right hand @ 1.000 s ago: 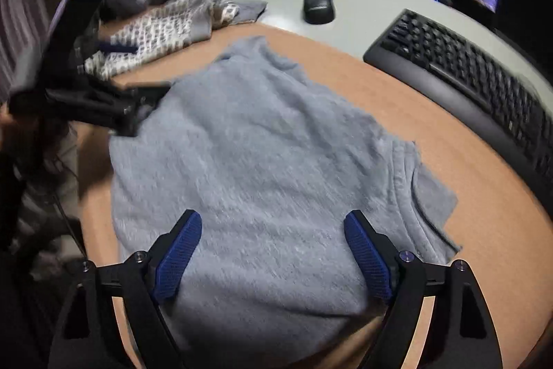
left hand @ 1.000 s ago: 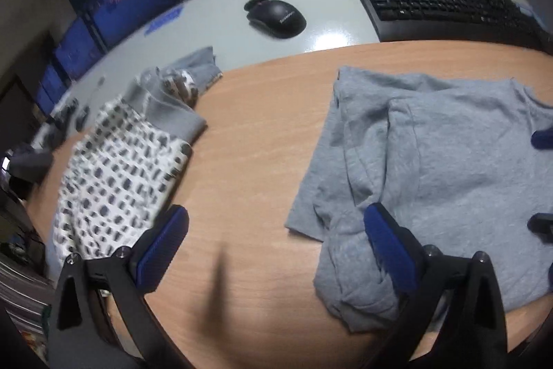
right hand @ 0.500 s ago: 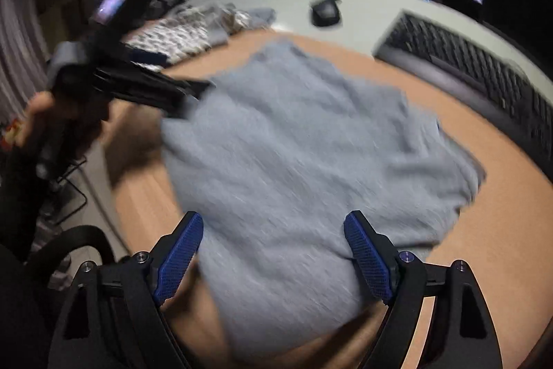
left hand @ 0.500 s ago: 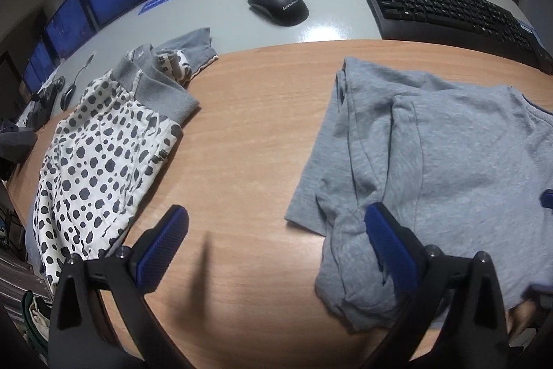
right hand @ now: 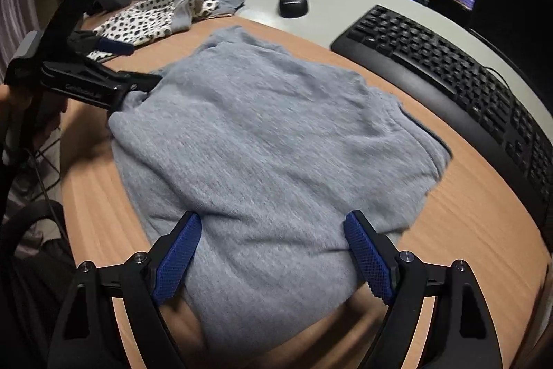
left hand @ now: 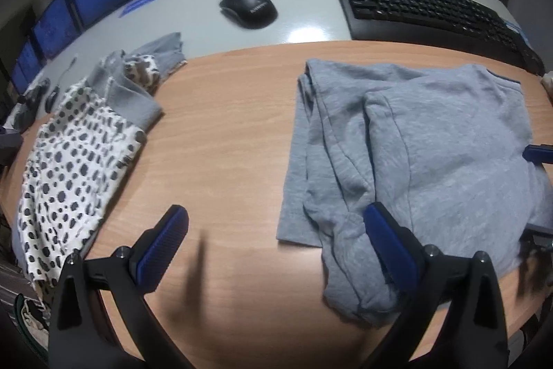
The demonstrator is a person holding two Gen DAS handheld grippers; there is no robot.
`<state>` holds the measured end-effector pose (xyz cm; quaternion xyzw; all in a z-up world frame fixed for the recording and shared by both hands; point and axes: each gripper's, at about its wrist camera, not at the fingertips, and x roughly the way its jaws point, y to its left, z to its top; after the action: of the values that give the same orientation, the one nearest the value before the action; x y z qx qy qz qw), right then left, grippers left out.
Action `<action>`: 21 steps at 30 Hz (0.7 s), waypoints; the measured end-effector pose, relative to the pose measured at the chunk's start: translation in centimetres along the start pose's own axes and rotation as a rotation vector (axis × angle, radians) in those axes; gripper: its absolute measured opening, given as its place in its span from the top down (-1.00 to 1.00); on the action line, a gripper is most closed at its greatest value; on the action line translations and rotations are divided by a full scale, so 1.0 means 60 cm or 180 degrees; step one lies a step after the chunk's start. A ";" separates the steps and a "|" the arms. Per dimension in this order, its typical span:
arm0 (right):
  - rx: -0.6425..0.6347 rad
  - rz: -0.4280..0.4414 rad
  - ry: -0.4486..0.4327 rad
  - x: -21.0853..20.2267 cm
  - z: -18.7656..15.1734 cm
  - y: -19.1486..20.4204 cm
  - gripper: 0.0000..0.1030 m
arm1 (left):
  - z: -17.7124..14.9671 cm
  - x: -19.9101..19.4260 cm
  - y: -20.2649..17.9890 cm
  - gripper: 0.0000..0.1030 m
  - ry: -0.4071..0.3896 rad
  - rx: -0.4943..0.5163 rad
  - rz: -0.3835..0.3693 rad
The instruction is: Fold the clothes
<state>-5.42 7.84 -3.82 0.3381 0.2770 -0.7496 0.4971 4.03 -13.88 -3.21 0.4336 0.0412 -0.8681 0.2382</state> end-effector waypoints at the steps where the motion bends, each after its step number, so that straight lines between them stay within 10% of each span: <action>1: 0.0033 0.0019 -0.0029 -0.008 -0.002 0.001 -0.66 | 0.000 -0.005 0.004 -1.00 -0.0008 0.0028 0.0041; 7: 0.0603 0.0288 -0.0416 -0.074 -0.025 -0.021 -0.66 | 0.010 -0.046 0.058 -0.99 -0.0162 0.0012 0.0703; 13: 0.0969 0.0375 -0.0412 -0.043 -0.022 -0.014 -0.66 | 0.015 -0.067 0.025 -0.99 -0.0249 0.0134 0.0288; 21: 0.0448 0.0120 -0.0291 -0.021 -0.033 0.024 -0.68 | 0.029 -0.074 0.004 -1.00 -0.0331 0.0292 0.0287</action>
<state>-3.25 9.51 -4.14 0.3428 0.1943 -0.7723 0.4983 5.14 -12.88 1.32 0.3998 -0.0306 -0.8788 0.2588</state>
